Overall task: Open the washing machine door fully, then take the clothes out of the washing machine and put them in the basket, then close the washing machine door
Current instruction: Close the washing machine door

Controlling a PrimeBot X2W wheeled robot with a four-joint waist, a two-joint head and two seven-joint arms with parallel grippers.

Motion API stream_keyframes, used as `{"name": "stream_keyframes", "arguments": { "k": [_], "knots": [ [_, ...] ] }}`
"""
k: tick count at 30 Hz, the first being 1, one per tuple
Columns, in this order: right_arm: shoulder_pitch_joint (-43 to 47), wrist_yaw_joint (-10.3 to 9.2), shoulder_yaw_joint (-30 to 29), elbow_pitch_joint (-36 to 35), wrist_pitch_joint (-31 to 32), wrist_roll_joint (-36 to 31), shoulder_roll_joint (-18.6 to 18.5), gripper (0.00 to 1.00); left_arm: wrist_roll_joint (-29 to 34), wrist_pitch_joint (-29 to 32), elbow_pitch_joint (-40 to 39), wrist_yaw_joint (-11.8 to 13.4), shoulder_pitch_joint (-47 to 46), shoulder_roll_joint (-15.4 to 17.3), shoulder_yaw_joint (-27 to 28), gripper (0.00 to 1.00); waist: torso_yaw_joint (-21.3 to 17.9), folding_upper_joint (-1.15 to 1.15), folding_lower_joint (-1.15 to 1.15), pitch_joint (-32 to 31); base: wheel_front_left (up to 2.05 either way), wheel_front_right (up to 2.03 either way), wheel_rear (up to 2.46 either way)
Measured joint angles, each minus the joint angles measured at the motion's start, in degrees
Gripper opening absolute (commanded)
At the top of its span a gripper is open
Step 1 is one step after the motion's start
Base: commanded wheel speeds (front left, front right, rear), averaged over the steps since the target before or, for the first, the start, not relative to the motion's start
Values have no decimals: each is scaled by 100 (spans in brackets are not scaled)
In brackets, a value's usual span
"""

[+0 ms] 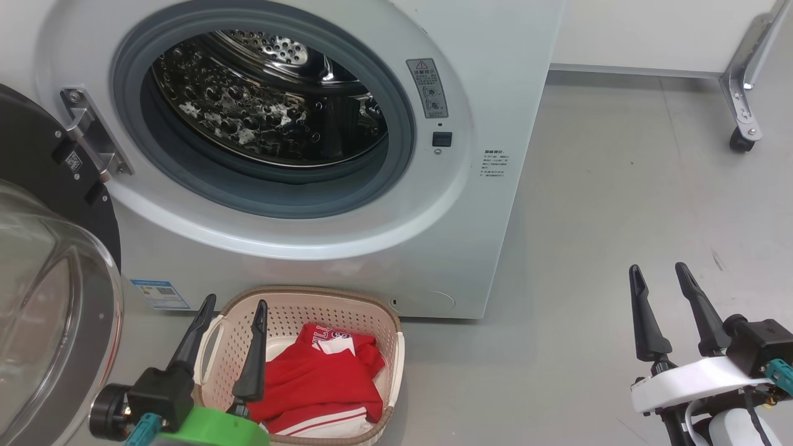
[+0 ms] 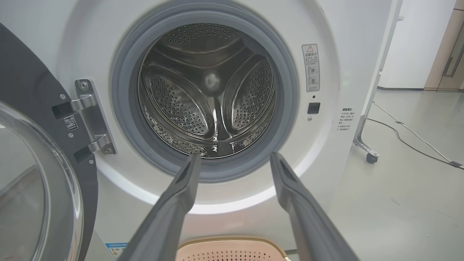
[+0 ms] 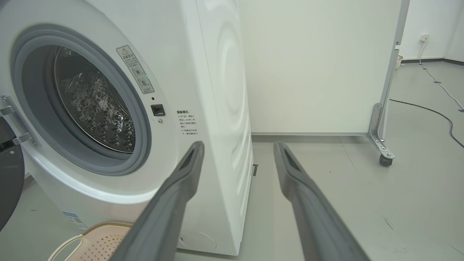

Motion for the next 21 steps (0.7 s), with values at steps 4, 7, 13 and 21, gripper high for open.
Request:
{"name": "stream_keyframes", "arguments": {
  "k": [4, 7, 13, 21],
  "knots": [
    [1, 0, -7, -3, 0, -15, 19, 100, 4, 0, -23, 8, 42, 1, -13, 100, -5, 0, 0, 8, 0, 0, 0],
    [1, 0, -9, -3, 0, -15, 23, 100, 55, 0, -35, 11, 53, 1, -13, 100, -7, 0, 0, 11, 0, 0, 0],
    [1, 0, -20, -7, 0, -23, 31, 100, 55, 0, -93, 49, 59, 3, -27, 100, -11, 0, 0, 18, 0, 0, 0],
    [1, 0, -21, -30, 0, -62, 33, 100, 151, 0, -111, 59, 63, 3, -33, 100, -11, 0, 0, 43, -15, 16, -1]
  ]
}}
